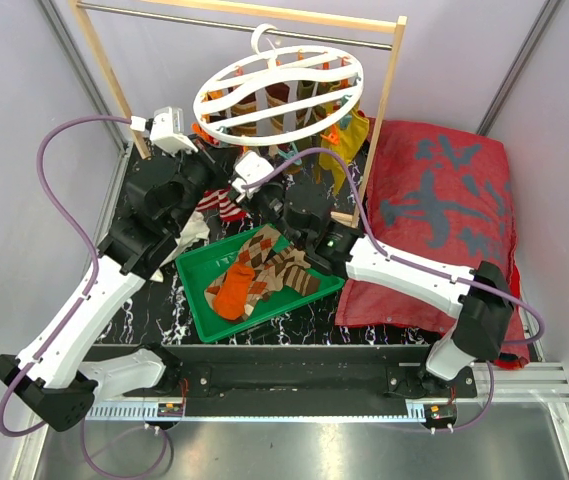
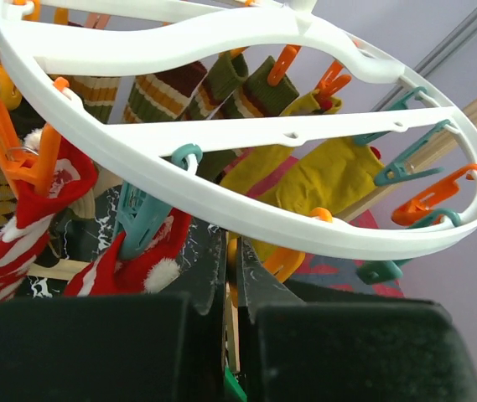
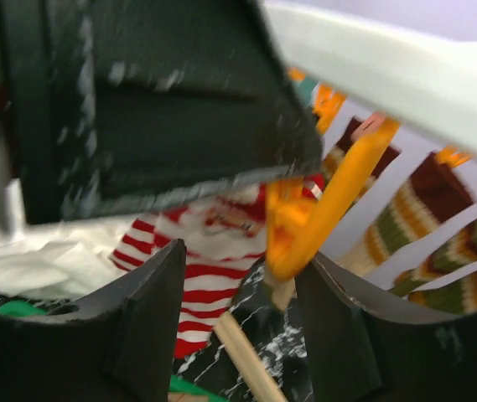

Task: Clip the socks to the hanger
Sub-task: Open the clamp at the hanger.

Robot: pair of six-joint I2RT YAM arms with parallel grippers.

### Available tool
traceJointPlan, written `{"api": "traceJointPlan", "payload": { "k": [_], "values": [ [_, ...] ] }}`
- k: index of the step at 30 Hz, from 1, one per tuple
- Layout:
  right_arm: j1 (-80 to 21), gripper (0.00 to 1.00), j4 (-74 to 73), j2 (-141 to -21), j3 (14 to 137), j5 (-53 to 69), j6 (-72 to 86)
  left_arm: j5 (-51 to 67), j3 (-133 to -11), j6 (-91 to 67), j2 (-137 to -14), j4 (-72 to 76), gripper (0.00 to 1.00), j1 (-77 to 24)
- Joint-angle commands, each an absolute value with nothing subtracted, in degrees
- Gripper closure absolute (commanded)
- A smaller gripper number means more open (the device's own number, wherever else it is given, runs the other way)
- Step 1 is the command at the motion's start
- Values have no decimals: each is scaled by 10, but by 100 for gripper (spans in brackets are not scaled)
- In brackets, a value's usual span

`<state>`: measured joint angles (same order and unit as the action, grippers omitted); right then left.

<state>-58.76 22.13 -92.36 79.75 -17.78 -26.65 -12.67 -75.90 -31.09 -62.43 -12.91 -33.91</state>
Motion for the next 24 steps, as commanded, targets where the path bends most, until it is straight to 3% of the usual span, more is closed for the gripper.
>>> {"api": "traceJointPlan", "payload": {
  "k": [1,12,24],
  "values": [
    [-591,38,223,-878,773,-127,-223,-151,-779,-291,-625,-132,100,-341],
    [-477,38,278,-822,720,110,-38,-127,-801,-288,-632,-133,100,-340],
    [-460,38,303,-854,760,187,-15,-98,-815,-317,-632,-139,100,-340]
  ]
}}
